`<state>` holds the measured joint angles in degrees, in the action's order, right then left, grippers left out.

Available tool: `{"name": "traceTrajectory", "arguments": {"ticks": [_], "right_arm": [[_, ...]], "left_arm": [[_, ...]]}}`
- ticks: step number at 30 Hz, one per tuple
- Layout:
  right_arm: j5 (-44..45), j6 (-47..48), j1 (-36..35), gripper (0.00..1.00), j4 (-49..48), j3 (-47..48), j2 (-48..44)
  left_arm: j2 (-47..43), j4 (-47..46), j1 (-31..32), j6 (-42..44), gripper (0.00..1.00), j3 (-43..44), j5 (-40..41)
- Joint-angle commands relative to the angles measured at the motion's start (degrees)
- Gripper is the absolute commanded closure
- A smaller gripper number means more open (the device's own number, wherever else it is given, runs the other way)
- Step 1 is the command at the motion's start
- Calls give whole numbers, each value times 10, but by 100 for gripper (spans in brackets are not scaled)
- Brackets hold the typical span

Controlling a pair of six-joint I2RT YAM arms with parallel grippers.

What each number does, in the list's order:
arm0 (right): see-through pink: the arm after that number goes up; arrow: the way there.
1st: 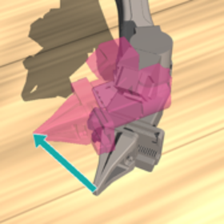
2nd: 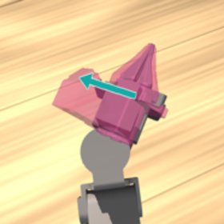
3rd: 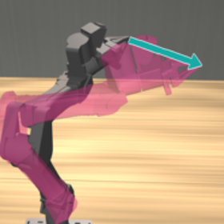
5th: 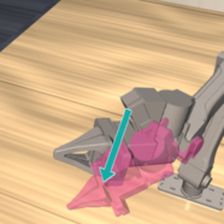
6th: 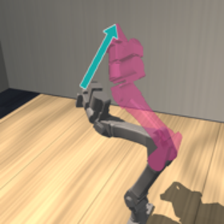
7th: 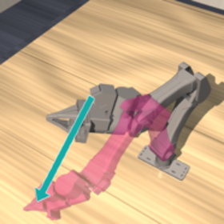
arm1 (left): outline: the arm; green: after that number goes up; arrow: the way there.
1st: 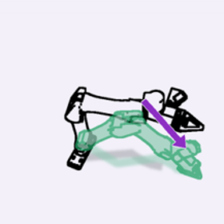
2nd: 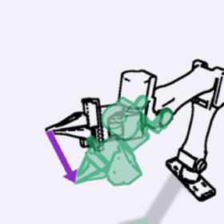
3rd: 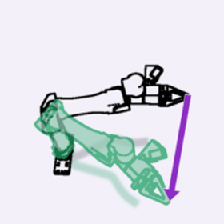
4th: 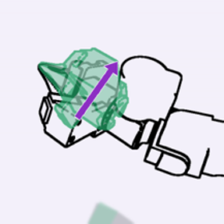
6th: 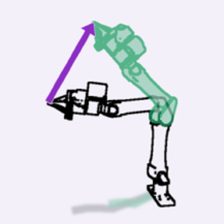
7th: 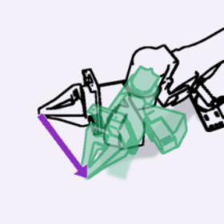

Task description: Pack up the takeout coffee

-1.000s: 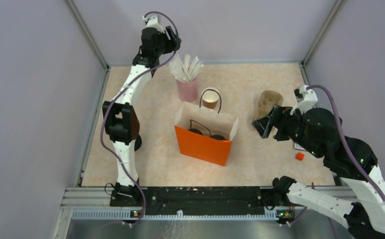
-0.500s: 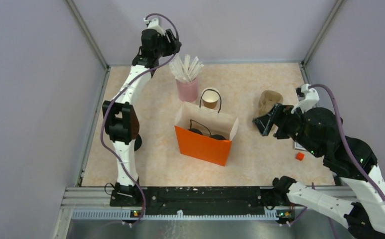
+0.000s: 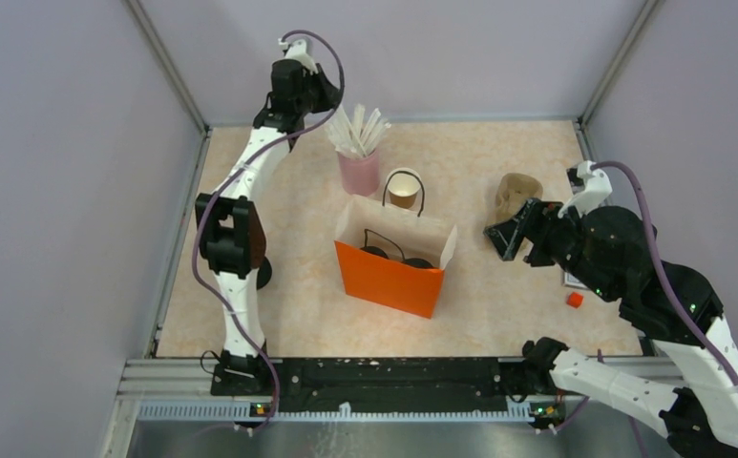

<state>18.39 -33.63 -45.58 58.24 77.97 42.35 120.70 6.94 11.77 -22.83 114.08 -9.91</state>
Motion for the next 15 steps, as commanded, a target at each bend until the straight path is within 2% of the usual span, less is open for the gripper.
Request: {"name": "traceTrajectory", "arguments": {"ticks": [1,5,15], "right_arm": [[3,1,1,20,-24,-8,-7],[3,2,1,20,-31,-9,-7],[-7,0,1,20,-66,-18,-9]], "left_arm": [[-59,-61,-2,9,88,2,-17],[-67,-55,-2,14,100,19,-25],[-170,-31,-2,14,100,30,-24]]}}
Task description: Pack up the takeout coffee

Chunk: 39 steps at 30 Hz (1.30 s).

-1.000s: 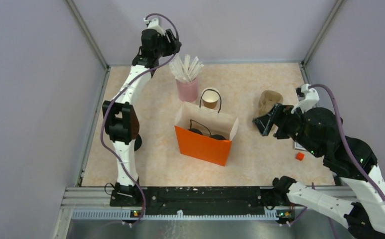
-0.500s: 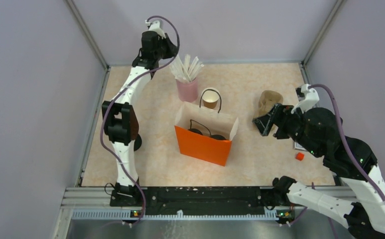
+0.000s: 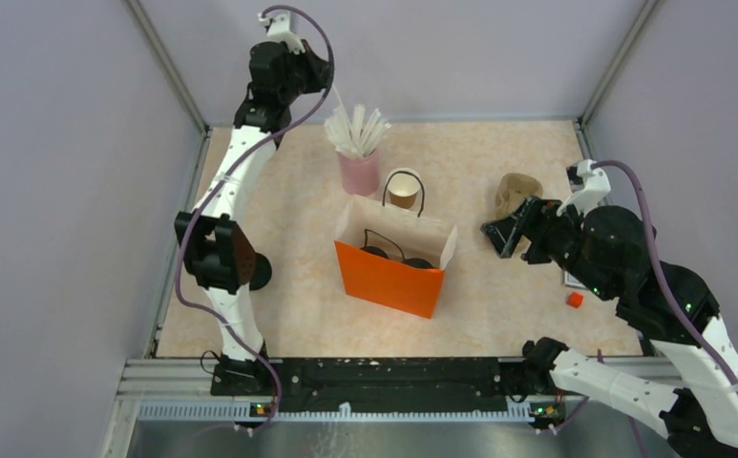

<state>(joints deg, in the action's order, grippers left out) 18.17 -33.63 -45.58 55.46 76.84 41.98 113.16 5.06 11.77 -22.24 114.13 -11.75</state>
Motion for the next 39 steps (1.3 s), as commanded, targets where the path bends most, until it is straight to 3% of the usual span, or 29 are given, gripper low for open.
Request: {"name": "traceTrajectory", "arguments": {"ticks": [1,9,18,27,32,36,39], "right_arm": [[-5,0,1,20,-41,-8,-6],[-10,7,1,20,-60,-11,-7],[-22,22,1,20,-44,4,-8],[-28,14,1,20,-40,4,-20],[-31,7,1,20,-33,6,-25],[-31,5,1,20,-30,2,-33],[-29,6,1,20,-27,1,-37]], "left_arm": [[-111,-6,-2,10,100,29,-6],[-250,72,-2,4,100,4,-28],[-346,130,-1,-118,100,-16,-168],[-489,4,3,-277,100,-270,-226],[-518,73,9,-264,100,-284,-225],[-545,-6,16,-328,100,-370,-248],[-554,-43,63,-350,100,-427,-210]]}}
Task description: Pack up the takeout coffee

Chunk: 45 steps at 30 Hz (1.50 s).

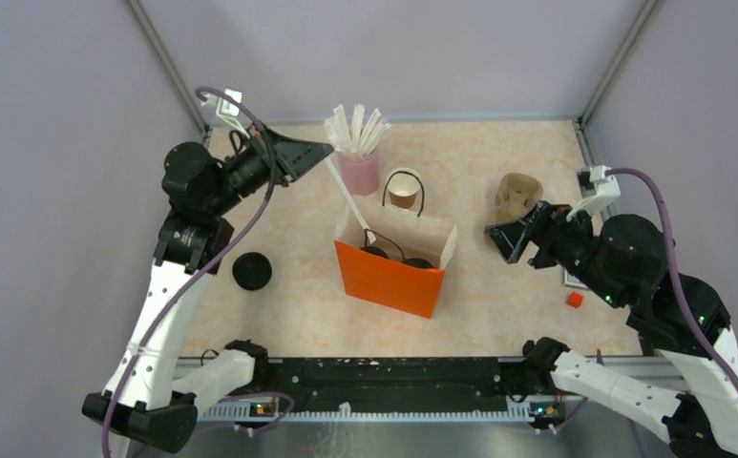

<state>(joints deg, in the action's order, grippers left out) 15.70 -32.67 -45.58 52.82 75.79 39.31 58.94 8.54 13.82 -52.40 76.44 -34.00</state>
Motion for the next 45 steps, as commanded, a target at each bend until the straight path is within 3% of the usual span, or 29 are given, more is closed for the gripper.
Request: {"name": "traceTrajectory", "arguments": {"ticks": [1,5,8,9,12,14,20,23,28,35,45], "right_arm": [[-3,-4,1,20,0,11,-11],[-6,-4,1,20,3,13,-8],[-5,-8,1,20,12,16,-7],[-4,-9,1,20,13,16,-8],[-4,-13,1,20,14,15,-10],[-5,-14,1,20,15,14,-10],[-7,-14,1,20,21,19,0],[-6,-12,1,20,27,22,5],[-4,-11,1,20,41,23,7],[1,-13,1,21,67,33,5],[16,-26,1,21,97,41,-2]], "left_arm": [[-8,-77,65,-42,100,-57,25],[14,-102,155,-43,100,-97,70],[25,-117,167,-35,88,-123,92],[28,-113,168,-20,83,-120,97],[45,-52,167,43,51,-80,128],[65,-4,166,90,35,-40,140],[119,128,161,216,19,74,228],[153,162,148,288,18,110,288],[235,160,96,357,24,150,284],[354,137,16,365,31,206,282],[453,115,-28,330,46,284,203]]}}
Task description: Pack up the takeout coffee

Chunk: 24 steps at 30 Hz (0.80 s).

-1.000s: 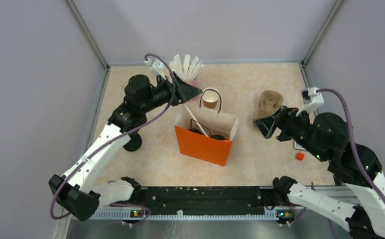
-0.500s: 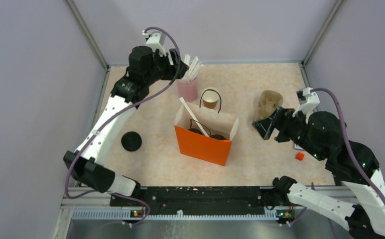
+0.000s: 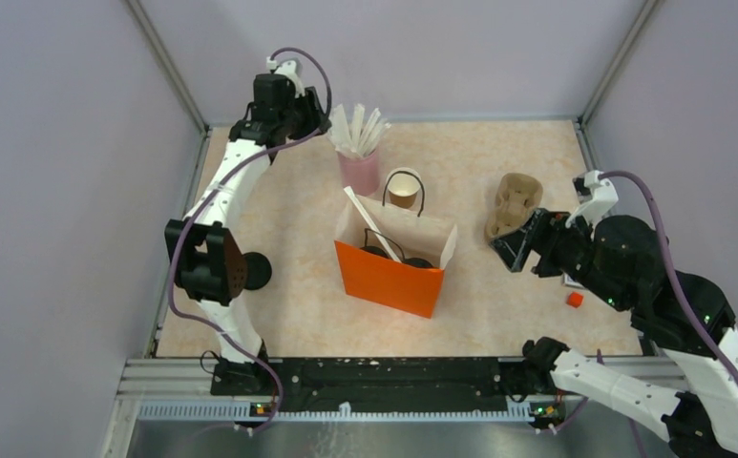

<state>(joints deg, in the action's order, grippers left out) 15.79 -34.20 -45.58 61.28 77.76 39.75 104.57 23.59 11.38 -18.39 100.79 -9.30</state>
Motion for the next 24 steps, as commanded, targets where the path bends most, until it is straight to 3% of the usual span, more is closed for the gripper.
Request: {"name": "traceTrajectory", "arguments": {"ticks": [1,11,19,24], "right_arm": [[16,-12,1,21,11,19,-8],[13,-4,1,21,-5,11,-1],[16,-7,1,21,0,10,-6],[15,-9,1,21,3,11,-6]], "left_arm": [[-4,-43,-4,-11,48,39,-53],[-2,-101,-6,3,50,8,-85],[30,-149,-1,-3,53,41,-173],[59,-149,11,22,53,64,-176]]}}
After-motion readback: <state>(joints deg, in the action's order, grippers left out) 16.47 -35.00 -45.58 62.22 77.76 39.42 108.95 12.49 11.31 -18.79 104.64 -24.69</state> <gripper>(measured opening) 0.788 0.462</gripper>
